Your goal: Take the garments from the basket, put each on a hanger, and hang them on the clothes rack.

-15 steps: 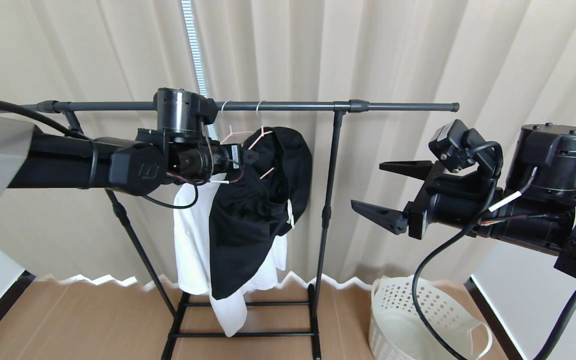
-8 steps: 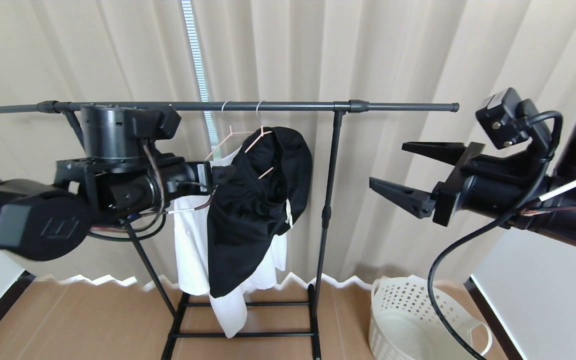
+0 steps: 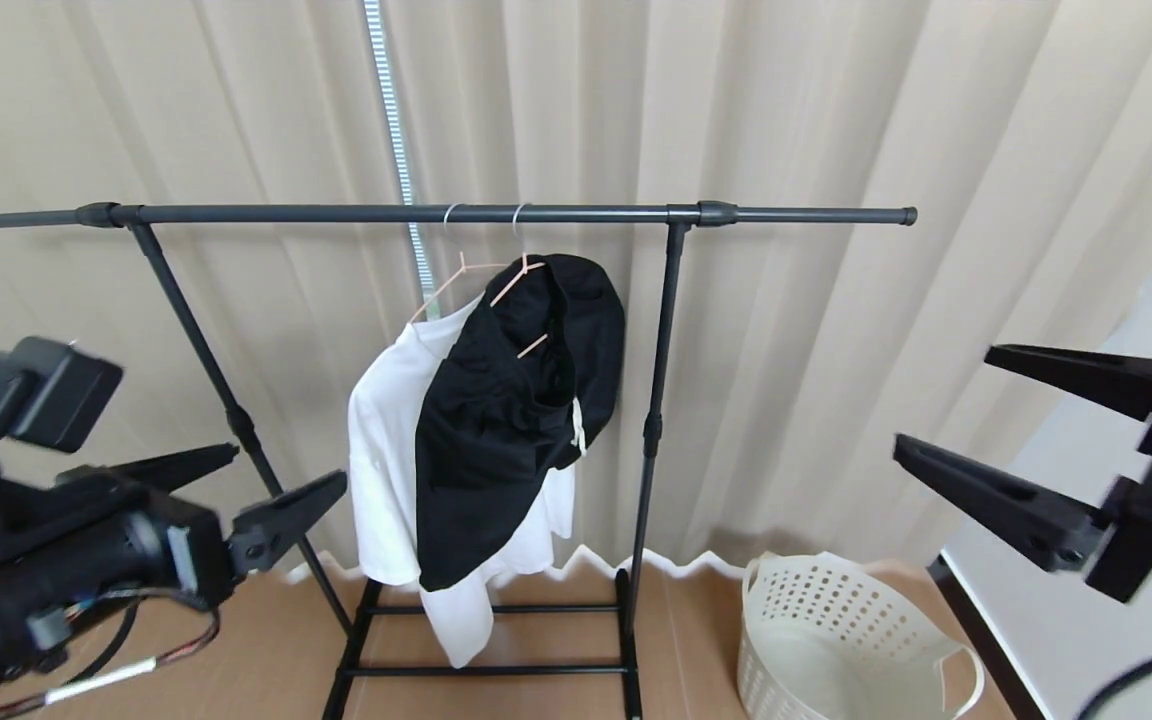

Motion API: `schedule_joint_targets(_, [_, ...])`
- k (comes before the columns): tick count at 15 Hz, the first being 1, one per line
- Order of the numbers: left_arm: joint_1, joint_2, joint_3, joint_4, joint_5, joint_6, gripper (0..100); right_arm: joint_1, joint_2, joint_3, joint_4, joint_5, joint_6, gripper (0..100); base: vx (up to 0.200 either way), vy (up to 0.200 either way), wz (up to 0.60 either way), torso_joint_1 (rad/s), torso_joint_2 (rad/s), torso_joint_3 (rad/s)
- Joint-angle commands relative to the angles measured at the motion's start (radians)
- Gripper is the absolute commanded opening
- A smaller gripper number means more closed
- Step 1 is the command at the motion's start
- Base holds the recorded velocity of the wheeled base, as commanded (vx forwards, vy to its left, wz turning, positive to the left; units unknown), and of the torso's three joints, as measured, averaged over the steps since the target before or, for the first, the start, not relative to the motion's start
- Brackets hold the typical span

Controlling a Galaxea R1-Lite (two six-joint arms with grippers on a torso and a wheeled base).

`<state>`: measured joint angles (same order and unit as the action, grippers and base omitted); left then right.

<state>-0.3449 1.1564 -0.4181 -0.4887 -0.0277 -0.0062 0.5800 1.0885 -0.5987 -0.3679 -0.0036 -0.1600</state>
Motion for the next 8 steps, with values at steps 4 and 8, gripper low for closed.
schedule_joint_targets(4, [-0.002,-0.681,0.186,0.374,-0.176,-0.001,100,0.049,-0.401,0.073,0.323,-0.072,0.1,100,0.0,0.0,0.0,0.0,0.0,0.0])
schedule_joint_targets(8, [0.033,-0.86,0.216,0.598,-0.221,-0.003,100,0.008,-0.572,0.237,0.362,-0.075,0.123,100,0.0,0.0,0.0,0.0,0.0,0.0])
